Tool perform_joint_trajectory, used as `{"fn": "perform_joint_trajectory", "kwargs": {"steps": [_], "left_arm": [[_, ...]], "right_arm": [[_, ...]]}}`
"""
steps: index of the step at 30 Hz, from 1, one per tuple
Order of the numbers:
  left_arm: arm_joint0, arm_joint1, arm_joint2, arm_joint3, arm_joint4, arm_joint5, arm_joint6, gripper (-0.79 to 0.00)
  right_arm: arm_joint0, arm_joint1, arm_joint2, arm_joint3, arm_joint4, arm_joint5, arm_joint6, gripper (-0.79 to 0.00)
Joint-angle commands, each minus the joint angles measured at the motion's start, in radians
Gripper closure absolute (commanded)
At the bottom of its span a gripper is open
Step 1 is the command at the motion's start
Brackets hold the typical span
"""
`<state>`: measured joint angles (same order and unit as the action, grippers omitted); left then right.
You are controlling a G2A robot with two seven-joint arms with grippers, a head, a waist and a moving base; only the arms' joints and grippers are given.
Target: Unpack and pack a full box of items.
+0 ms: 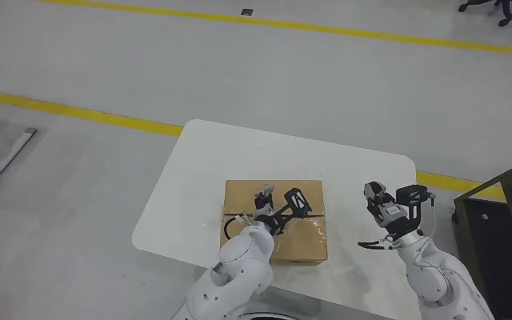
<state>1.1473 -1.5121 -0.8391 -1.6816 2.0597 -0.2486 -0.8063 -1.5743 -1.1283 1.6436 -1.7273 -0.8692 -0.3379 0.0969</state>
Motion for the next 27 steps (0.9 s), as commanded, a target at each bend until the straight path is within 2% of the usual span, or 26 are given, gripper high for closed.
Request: {"fn": "perform_joint_trajectory", "kwargs": {"steps": [1, 6, 16, 17, 18, 19, 20, 27], "left_arm": [[-0.015, -0.007, 0.024, 0.025, 0.016, -0.003, -0.019, -0.785], [-0.054, -0.021, 0.072, 0.084, 0.138, 0.015, -0.095, -0.785], [-0.080, -0.037, 0.077, 0.132, 0.219, 0.026, -0.106, -0.785], [-0.081, -0.037, 0.082, 0.139, 0.240, 0.026, -0.101, -0.413], [-0.081, -0.038, 0.083, 0.144, 0.252, 0.029, -0.097, -0.289], [-0.078, -0.039, 0.083, 0.147, 0.254, 0.034, -0.092, -0.037], [-0.076, -0.041, 0.081, 0.151, 0.256, 0.039, -0.088, 0.000], [-0.063, -0.048, 0.073, 0.174, 0.273, 0.070, -0.041, 0.000]], "right_arm": [[-0.007, 0.000, 0.002, 0.000, -0.001, 0.002, -0.002, 0.000], [-0.020, -0.001, 0.007, -0.003, -0.003, 0.007, -0.005, 0.000], [-0.031, -0.003, -0.001, -0.016, -0.007, 0.012, -0.005, 0.000], [-0.032, -0.003, -0.003, -0.018, -0.008, 0.012, -0.005, 0.000], [-0.033, -0.003, -0.003, -0.019, -0.010, 0.013, -0.004, 0.000], [-0.034, -0.004, -0.003, -0.020, -0.011, 0.015, -0.005, 0.000], [-0.035, -0.004, -0.003, -0.021, -0.011, 0.017, -0.005, 0.000], [-0.043, -0.005, -0.002, -0.025, -0.013, 0.020, -0.006, 0.000]]}}
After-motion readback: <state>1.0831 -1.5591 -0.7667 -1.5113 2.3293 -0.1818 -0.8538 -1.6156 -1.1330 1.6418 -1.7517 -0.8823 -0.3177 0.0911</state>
